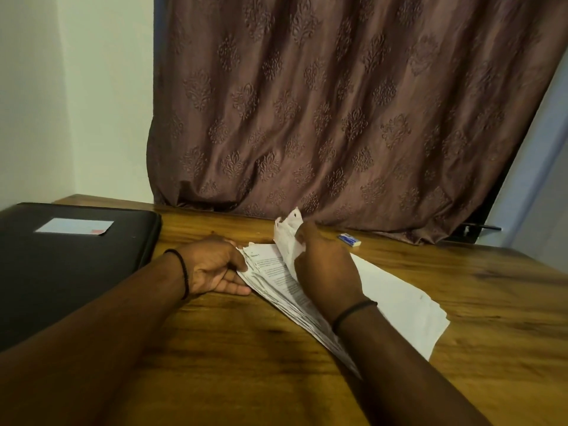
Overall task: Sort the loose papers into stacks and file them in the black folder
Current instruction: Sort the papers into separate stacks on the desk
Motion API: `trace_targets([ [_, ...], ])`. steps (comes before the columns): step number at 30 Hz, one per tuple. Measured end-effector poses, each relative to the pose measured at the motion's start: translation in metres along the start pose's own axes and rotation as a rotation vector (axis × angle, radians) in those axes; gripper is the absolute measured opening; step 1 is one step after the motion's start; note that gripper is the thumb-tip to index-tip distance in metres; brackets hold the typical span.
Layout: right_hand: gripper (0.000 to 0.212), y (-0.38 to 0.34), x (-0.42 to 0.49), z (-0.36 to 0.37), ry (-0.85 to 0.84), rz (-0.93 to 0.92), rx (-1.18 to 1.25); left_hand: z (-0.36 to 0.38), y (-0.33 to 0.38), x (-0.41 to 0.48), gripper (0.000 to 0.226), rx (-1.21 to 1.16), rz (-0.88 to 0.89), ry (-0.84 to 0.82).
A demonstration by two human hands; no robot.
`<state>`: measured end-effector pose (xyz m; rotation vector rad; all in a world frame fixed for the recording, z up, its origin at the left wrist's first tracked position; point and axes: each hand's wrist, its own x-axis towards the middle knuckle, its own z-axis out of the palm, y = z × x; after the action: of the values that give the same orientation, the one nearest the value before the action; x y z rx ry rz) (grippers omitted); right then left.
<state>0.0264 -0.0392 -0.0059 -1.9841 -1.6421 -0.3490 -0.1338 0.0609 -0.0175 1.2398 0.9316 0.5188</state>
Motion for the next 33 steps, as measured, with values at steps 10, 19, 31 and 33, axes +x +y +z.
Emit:
trace_targets([
  [10, 0.031, -0.0003, -0.0008, -0.005, -0.176, -0.104, -0.022, 0.0002, 0.0018, 0.0005, 0.04, -0.024, -0.005, 0.016],
  [19, 0.038, -0.0018, -0.0009, -0.0038, -0.299, -0.107, -0.074, 0.0035, 0.0021, -0.0036, 0.028, 0.002, 0.005, 0.005],
  [31, 0.032, -0.0002, 0.0035, -0.0067, -0.116, 0.047, 0.033, 0.0044, 0.0011, -0.0023, 0.022, 0.016, -0.009, 0.036],
  [33, 0.033, 0.0007, 0.0042, -0.0064, -0.119, 0.069, 0.056, 0.0051, 0.0007, -0.0018, 0.02, 0.032, -0.006, 0.039],
])
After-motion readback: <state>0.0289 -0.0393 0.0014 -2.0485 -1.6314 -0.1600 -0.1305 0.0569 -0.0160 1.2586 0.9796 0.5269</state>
